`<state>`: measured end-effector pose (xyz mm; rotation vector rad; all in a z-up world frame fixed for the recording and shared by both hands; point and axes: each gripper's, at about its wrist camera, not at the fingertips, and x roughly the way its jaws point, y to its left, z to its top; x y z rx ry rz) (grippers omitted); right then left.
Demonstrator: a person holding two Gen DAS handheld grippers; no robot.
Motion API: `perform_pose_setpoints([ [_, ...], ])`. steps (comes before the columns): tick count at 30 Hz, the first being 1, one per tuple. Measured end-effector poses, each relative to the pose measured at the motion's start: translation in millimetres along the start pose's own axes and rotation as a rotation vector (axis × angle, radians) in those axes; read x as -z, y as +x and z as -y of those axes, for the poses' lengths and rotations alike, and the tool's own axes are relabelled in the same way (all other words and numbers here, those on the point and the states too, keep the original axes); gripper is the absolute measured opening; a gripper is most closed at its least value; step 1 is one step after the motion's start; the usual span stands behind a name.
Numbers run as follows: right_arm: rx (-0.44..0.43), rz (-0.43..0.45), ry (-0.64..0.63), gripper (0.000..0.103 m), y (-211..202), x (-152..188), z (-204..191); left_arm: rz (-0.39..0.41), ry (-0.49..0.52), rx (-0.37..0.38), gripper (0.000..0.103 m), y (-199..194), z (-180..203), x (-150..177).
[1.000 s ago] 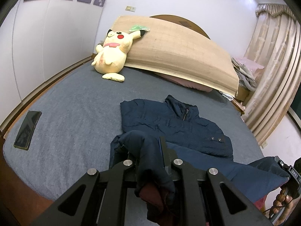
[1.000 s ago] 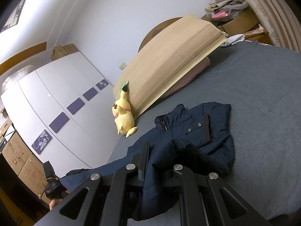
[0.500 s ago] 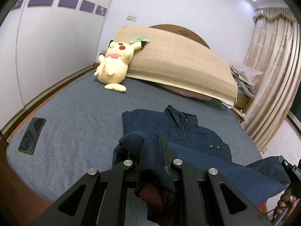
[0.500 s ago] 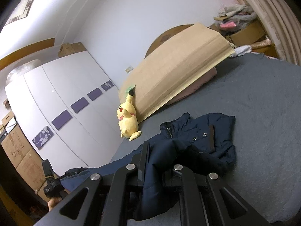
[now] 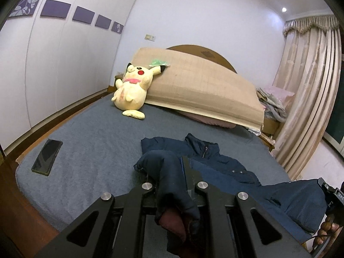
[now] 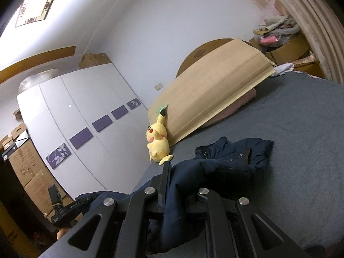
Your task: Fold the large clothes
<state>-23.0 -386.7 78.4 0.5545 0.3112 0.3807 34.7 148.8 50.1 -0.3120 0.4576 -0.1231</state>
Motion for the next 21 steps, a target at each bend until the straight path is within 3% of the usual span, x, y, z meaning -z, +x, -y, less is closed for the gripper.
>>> perform_pose_setpoints([
  [6,-0.006,0.011,0.001,0.010,0,-15,-4,0.001,0.030,0.010,0.011,6,7,-16],
  [21,0.090,-0.064,0.061,0.010,86,-61,35,-0.085,0.048,-0.047,0.011,81,14,-43],
])
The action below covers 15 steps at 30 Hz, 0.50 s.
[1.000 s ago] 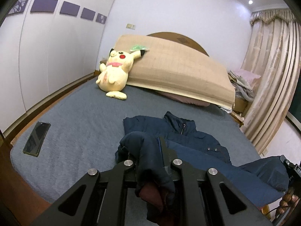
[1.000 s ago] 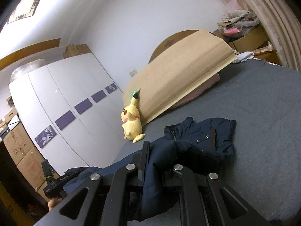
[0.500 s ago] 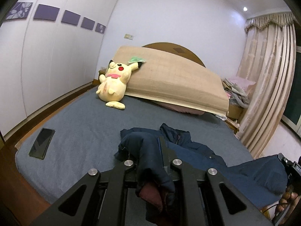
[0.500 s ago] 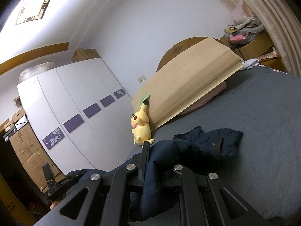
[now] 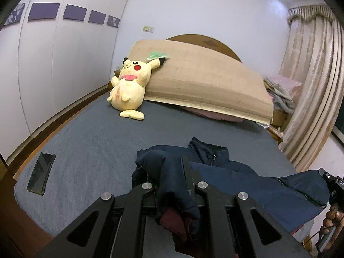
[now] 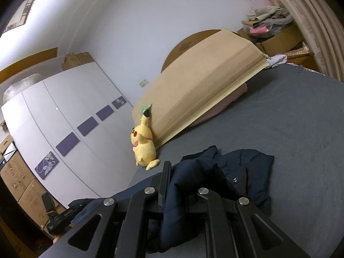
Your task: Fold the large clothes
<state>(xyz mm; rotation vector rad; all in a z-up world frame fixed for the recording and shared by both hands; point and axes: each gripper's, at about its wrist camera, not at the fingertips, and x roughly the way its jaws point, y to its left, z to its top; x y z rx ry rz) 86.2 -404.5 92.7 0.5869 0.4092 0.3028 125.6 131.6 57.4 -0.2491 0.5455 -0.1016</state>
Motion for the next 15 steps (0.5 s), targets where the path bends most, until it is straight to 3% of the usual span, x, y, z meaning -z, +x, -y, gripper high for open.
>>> perform_pose_setpoints([
  [15,0.090,-0.035,0.046,0.010,55,-10,24,-0.089,0.032,-0.065,0.011,64,3,-14],
])
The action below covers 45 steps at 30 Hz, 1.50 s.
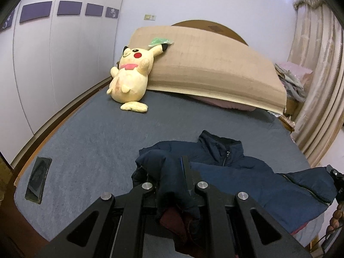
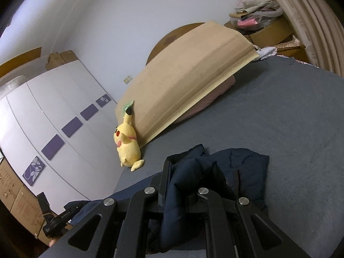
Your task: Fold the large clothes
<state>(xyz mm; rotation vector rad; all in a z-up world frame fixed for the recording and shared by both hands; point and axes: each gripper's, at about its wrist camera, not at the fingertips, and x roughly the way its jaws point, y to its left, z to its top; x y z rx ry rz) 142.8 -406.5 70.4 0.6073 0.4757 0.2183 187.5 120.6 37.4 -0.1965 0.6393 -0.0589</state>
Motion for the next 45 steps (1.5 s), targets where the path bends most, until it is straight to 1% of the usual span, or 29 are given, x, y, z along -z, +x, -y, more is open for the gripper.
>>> perform_pose_setpoints([
  [14,0.039,-0.028,0.024,0.010,39,-9,11,-0.070,0.017,-0.042,0.011,47,2,-9],
  [24,0.076,-0.049,0.035,0.010,62,-15,16,-0.111,0.015,-0.054,0.011,73,1,-15],
  [37,0.100,-0.066,0.045,0.010,81,-17,22,-0.144,0.029,-0.064,0.011,98,2,-20],
  [45,0.116,-0.092,0.064,0.010,103,-21,34,-0.176,0.026,-0.068,0.011,123,3,-23],
])
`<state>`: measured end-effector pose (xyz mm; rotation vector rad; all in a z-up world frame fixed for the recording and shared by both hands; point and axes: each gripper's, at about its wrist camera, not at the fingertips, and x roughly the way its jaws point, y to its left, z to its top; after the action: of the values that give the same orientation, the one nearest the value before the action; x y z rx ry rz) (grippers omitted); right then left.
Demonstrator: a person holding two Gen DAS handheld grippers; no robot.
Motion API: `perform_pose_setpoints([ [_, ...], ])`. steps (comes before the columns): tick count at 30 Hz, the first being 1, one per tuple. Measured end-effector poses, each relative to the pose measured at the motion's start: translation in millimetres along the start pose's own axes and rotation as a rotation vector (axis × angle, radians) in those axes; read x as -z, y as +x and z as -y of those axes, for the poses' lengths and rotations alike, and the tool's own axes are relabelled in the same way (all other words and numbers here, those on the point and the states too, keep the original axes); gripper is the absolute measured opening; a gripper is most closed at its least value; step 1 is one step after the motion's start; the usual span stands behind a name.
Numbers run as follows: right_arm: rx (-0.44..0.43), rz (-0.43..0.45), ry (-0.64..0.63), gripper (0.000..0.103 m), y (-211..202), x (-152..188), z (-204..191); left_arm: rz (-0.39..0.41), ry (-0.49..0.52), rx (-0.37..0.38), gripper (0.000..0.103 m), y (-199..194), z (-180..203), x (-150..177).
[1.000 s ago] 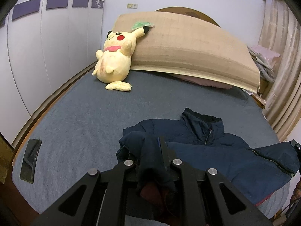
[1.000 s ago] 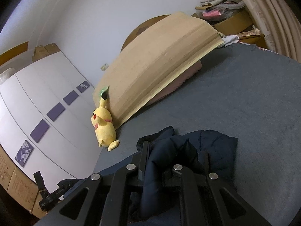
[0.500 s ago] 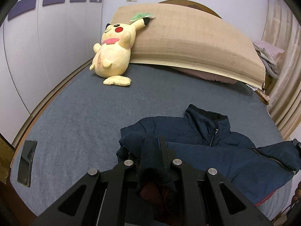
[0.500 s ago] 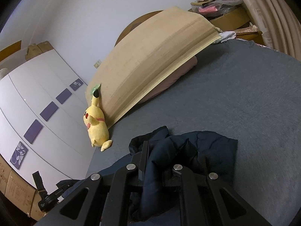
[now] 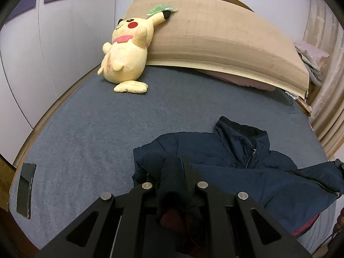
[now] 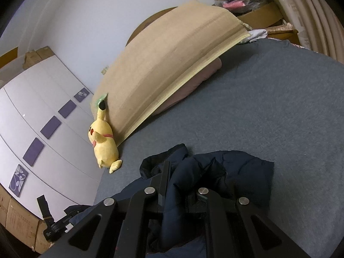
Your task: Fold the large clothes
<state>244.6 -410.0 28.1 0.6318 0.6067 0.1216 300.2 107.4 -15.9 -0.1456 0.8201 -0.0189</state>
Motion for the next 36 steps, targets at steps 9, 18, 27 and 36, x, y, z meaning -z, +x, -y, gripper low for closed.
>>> perform_pose_setpoints([
  [9,0.023,-0.038,0.013,0.010,30,-7,11,-0.037,0.004,-0.012,0.011,29,3,-6],
  [18,0.037,-0.066,0.024,0.010,52,-8,21,-0.061,0.009,-0.020,0.011,49,4,-8],
  [27,0.046,-0.087,0.033,0.010,68,-13,29,-0.072,0.022,-0.026,0.011,63,6,-13],
  [36,0.057,-0.118,0.057,0.010,97,-25,39,-0.097,0.044,-0.042,0.011,87,14,-28],
])
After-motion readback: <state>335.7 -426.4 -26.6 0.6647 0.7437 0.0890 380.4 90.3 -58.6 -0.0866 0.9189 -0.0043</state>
